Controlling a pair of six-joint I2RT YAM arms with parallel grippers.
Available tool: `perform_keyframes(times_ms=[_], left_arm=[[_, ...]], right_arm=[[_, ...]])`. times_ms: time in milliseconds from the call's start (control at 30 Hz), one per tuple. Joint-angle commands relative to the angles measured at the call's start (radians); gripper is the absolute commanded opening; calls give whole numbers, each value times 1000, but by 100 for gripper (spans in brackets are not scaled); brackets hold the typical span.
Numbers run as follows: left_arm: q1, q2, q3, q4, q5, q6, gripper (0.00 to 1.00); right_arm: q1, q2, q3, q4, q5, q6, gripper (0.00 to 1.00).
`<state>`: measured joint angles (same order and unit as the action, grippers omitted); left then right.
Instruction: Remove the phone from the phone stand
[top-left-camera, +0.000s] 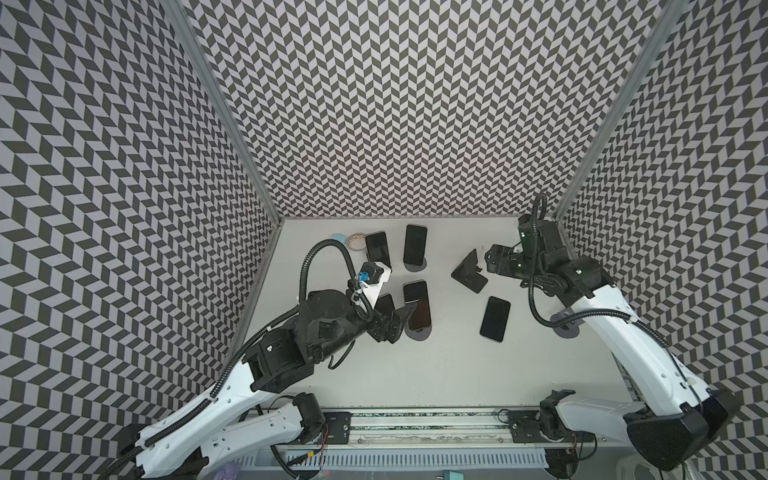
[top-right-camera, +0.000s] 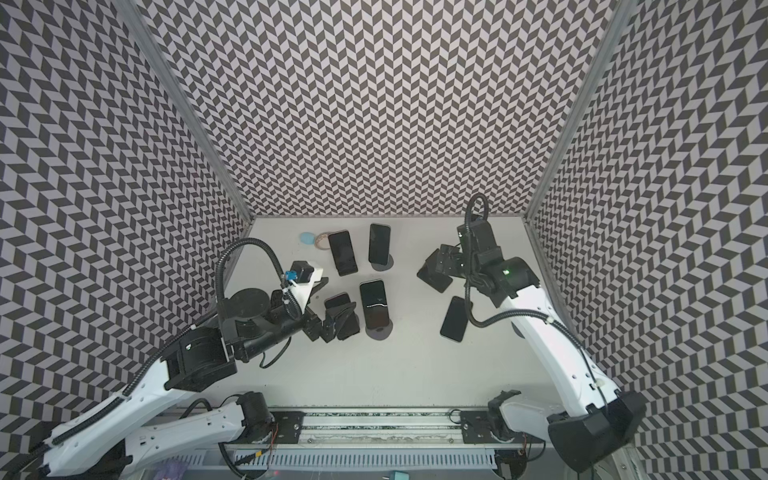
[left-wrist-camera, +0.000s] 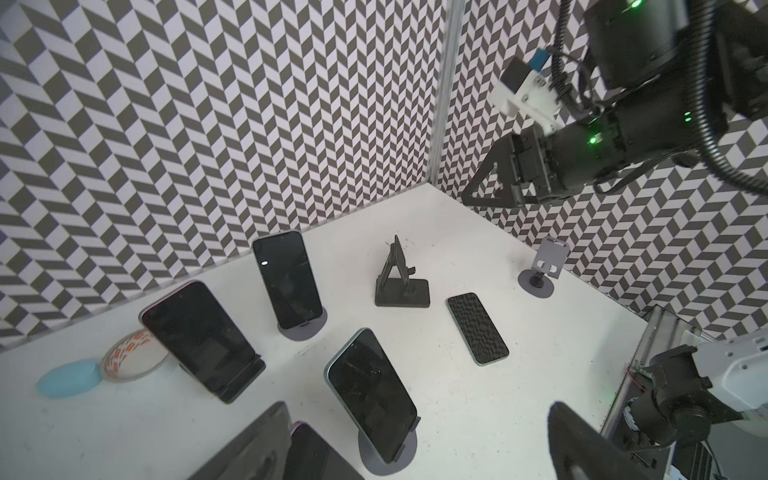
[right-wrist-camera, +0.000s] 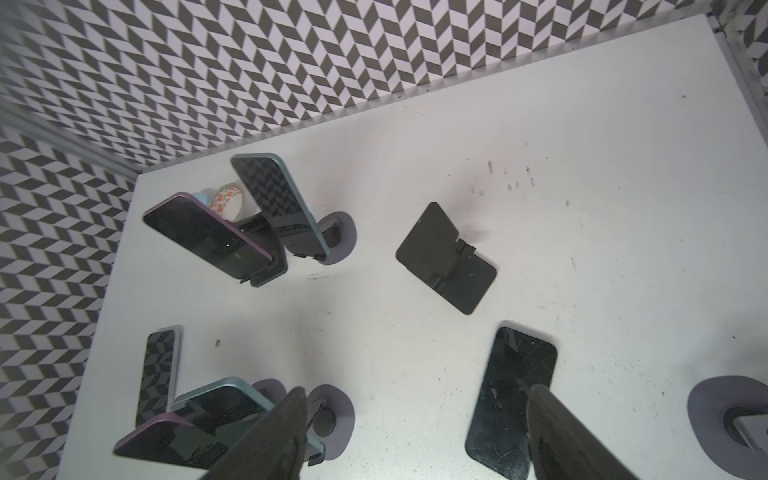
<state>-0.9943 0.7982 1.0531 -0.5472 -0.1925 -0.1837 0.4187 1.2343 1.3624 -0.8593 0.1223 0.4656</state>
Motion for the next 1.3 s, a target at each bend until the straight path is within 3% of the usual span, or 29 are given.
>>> perform_keyframes(times_ms=[0, 233, 567, 833, 1033, 1267], left_arm=[[4, -5, 39, -150, -36, -120, 96], [4, -8, 60, -235, -68, -261, 92], [3, -26, 111, -346, -155, -382, 87], [4, -105, 42, -391, -174, -453, 87], [4, -147, -13, -404, -170, -466, 87], [4, -189, -104, -363, -147, -512, 87]], right_arm=[[45, 4, 55, 10, -39, -22, 81], [190, 47, 90, 112, -106, -76, 82], [434, 212, 204, 188, -33, -107, 82], [584, 254, 218, 191, 173, -2, 83], [637, 229, 124, 157, 209, 132, 85], [667, 213, 17, 169, 193, 196, 87]])
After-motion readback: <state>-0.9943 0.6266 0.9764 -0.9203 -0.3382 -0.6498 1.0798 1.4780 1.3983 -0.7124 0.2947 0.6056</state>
